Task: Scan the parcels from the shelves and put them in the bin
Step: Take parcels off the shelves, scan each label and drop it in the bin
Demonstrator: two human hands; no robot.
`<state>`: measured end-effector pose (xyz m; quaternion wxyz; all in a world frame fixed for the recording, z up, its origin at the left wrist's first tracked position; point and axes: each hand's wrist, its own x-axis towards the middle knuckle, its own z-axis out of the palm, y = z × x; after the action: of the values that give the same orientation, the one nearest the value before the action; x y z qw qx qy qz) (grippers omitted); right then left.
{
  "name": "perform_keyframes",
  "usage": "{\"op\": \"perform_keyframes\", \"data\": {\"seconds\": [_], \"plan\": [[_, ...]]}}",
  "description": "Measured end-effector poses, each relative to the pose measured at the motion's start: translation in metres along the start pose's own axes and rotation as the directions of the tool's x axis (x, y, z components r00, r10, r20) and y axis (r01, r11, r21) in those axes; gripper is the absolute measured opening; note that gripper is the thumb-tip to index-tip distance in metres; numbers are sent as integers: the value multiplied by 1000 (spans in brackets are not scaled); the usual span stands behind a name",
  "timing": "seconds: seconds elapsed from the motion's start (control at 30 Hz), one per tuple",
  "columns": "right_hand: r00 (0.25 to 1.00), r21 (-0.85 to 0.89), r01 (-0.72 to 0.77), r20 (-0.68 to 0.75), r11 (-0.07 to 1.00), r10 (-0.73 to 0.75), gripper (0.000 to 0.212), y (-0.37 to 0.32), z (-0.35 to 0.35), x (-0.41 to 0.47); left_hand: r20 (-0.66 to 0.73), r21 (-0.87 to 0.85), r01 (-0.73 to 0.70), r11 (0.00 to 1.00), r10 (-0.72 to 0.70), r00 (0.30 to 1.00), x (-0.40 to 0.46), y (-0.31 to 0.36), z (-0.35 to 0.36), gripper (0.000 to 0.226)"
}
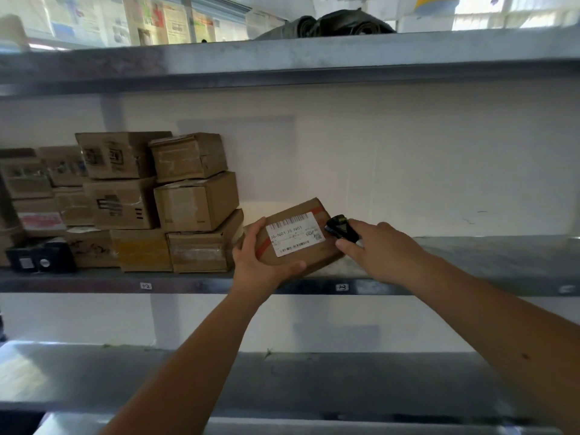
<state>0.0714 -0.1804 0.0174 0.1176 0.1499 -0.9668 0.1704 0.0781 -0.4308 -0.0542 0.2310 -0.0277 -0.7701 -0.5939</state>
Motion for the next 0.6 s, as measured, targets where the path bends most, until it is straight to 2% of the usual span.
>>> {"op": "perform_keyframes", "data": {"seconds": [0.23, 0.43, 0.6], "plan": [[999, 35, 20, 48, 999, -22, 45, -6, -9, -29, 39, 31, -71, 997, 70, 997, -5, 5, -3, 125], [994, -5, 17, 108, 1000, -17, 54, -2, -12, -66, 86, 221, -193, 956, 178, 980, -6, 25, -6, 122], [991, -28, -23, 132, 999, 27, 56, 5, -18, -100, 102, 262, -239, 935, 219, 970, -7, 30, -7, 119]]}}
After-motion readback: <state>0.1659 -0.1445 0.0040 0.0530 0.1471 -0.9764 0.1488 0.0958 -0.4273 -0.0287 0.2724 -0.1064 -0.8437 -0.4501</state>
